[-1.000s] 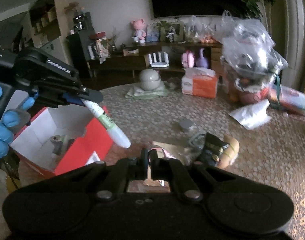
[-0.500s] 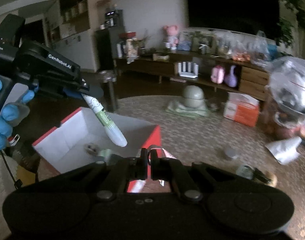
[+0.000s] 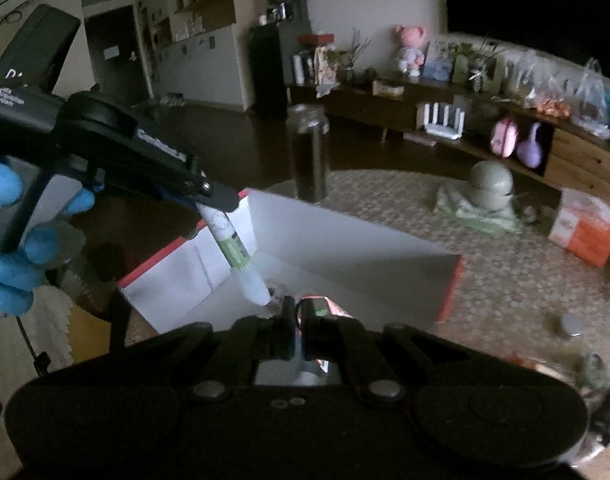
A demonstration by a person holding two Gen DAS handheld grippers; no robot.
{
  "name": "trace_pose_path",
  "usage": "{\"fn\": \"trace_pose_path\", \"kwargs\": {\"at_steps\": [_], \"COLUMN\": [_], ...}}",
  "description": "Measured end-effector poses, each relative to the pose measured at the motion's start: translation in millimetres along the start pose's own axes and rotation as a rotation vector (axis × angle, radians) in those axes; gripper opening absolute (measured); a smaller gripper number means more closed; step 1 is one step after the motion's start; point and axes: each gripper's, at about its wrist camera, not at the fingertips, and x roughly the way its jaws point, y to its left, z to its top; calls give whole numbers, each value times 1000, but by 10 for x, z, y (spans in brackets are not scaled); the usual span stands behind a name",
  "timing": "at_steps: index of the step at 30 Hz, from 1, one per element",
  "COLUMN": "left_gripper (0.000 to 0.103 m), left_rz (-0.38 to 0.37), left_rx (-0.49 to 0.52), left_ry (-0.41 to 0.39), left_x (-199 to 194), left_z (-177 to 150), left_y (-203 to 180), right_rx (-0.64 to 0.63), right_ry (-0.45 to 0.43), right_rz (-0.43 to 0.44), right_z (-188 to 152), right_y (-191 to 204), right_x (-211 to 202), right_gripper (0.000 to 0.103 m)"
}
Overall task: Organize objects
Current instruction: 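Carry the tube and pink item into the shoebox and release both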
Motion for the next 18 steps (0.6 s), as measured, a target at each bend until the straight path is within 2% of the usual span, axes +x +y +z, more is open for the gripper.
{"fn": "trace_pose_path", "kwargs": {"at_steps": [9, 12, 18], "left_gripper": [16, 16, 16], "left_rz": [64, 72, 88], "left_rx": [67, 82, 110], "left_ry": [87, 115, 111], "left_x": [336, 433, 534], "left_z": [-126, -149, -92], "left_y": [191, 196, 144], "right_rx": [-8, -17, 26], "right_ry": [52, 85, 142], "right_rz": [64, 56, 36], "right_z": [-54, -110, -181], "right_y": [206, 239, 171], "right_x": [416, 550, 772], "right_gripper": [2, 2, 3]}}
